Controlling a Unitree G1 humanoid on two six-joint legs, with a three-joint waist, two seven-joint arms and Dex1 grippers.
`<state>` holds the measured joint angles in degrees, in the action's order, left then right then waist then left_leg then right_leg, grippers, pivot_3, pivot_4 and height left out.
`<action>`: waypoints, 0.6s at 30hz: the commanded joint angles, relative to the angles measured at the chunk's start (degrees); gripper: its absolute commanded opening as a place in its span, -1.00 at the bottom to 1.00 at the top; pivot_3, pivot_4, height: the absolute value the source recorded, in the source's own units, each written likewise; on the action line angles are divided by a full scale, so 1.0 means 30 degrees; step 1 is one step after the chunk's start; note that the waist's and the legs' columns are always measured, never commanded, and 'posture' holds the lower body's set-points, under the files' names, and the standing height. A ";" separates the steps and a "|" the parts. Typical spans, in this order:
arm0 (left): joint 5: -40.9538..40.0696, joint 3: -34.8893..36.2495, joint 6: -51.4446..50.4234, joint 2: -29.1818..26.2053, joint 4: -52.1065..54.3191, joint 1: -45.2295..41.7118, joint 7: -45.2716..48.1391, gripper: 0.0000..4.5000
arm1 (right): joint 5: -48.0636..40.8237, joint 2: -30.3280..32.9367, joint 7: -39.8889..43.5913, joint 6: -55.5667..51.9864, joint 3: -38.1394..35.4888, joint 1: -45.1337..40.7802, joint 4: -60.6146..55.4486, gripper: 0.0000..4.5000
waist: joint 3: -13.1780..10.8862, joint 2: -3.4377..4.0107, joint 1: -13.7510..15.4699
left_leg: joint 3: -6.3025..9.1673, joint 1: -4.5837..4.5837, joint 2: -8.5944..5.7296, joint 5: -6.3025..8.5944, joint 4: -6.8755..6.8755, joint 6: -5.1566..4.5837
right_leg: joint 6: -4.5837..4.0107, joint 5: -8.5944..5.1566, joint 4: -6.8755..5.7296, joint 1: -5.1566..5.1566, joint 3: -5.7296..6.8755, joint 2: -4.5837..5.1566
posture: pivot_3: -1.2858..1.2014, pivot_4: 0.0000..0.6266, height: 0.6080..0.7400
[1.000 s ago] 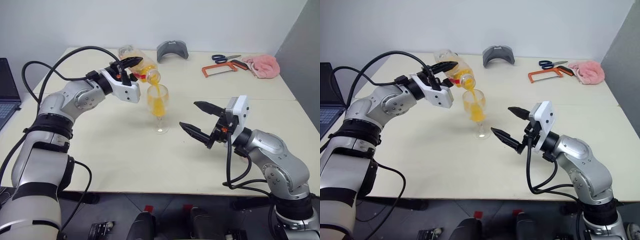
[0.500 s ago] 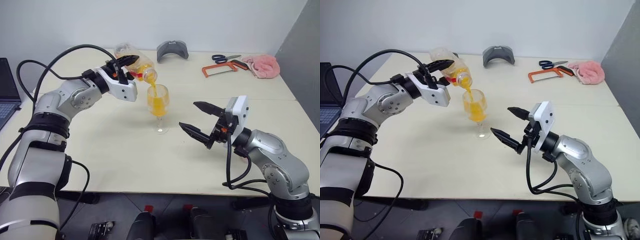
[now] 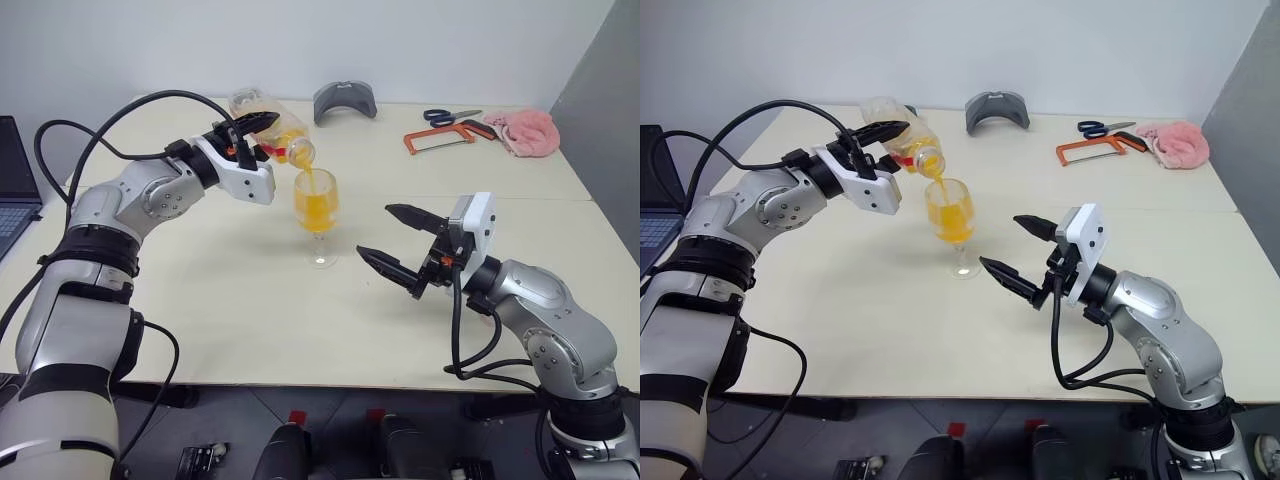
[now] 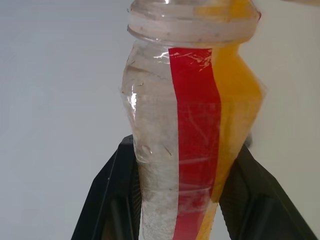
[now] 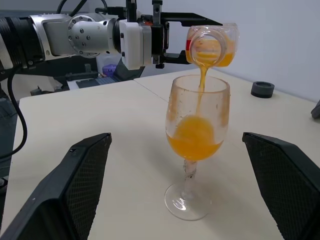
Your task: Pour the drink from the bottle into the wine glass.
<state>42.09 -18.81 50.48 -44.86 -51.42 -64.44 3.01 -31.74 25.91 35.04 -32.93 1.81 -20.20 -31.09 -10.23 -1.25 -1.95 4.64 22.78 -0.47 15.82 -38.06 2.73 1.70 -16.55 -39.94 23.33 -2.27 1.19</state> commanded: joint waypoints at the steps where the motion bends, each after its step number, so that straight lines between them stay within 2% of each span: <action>1: -0.0094 0.0163 0.0058 -0.0417 0.0261 -0.0814 -0.0437 -0.26 | -0.0358 -0.0023 0.0103 0.0258 -0.0190 -0.0129 -0.0581 1.00 | 0.0000 0.0000 0.0000 | -0.0001 0.0000 0.0000 0.0000 0.0000 0.0000 | 0.0000 0.0000 0.0000 0.0000 -0.0001 0.0000 | 0.03 -0.52 1.00; 18: 0.0033 0.0080 0.0027 -0.0394 0.0335 -0.0802 -0.0576 -0.26 | -0.0368 -0.0044 0.0065 0.0208 -0.0167 -0.0257 -0.0545 1.00 | 0.0000 0.0000 0.0000 | 0.0000 0.0000 0.0000 0.0000 -0.0002 0.0000 | 0.0000 0.0000 -0.0002 0.0000 0.0000 0.0000 | 0.03 -0.52 1.00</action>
<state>42.20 -19.11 50.45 -44.86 -51.42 -64.44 2.75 -31.77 25.84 34.95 -32.94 1.82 -20.21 -31.09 -10.23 -1.25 -1.95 4.64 22.78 -0.48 15.82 -38.07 2.73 1.70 -16.55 -39.95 23.33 -2.27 1.19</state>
